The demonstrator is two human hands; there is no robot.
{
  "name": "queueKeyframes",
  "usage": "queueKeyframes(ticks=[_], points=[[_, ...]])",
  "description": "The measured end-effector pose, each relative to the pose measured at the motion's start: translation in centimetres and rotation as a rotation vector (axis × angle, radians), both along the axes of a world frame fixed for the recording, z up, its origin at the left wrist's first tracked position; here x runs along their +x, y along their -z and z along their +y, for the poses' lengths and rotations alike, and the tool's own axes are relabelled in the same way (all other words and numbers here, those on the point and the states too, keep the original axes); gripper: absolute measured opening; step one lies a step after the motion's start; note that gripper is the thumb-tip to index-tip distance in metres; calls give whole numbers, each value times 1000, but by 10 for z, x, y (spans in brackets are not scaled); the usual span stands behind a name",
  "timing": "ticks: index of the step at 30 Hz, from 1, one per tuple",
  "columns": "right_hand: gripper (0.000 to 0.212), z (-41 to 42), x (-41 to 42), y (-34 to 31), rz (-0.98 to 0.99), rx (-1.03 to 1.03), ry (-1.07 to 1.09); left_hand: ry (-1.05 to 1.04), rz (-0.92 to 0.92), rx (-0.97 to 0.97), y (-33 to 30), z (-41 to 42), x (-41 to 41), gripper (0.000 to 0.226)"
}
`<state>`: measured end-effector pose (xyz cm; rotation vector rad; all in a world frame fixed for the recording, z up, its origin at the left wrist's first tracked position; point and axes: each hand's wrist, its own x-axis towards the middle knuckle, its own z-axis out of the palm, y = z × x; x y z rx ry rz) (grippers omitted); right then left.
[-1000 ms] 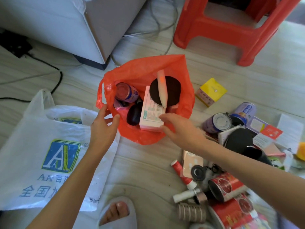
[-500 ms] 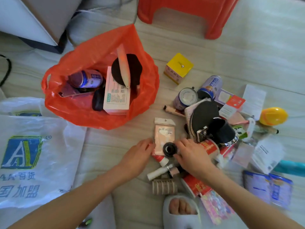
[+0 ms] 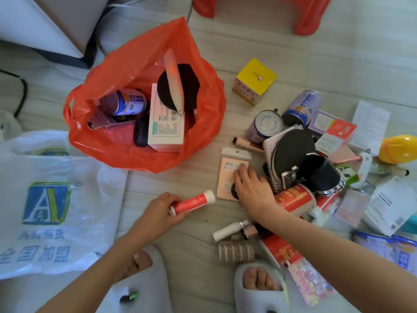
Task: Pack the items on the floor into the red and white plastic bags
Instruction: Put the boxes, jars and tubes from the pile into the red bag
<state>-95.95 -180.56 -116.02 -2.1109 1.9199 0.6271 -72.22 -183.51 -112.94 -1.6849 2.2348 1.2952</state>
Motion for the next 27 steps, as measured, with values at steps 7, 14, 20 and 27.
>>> queueKeyframes(ticks=[7, 14, 20, 27], points=[[37, -3, 9, 8, 76, -34, -35, -357, 101, -127, -47, -19, 18, 12], [31, -20, 23, -35, -191, -321, 36, -743, 308, 143, -63, -45, 28, 26], [18, -53, 29, -114, -847, -98, 508, -1094, 502, 211, -69, -62, 35, 33], [25, -117, 57, -145, -1555, 6, 1138, -1175, 606, 251, -63, -109, 29, 19]])
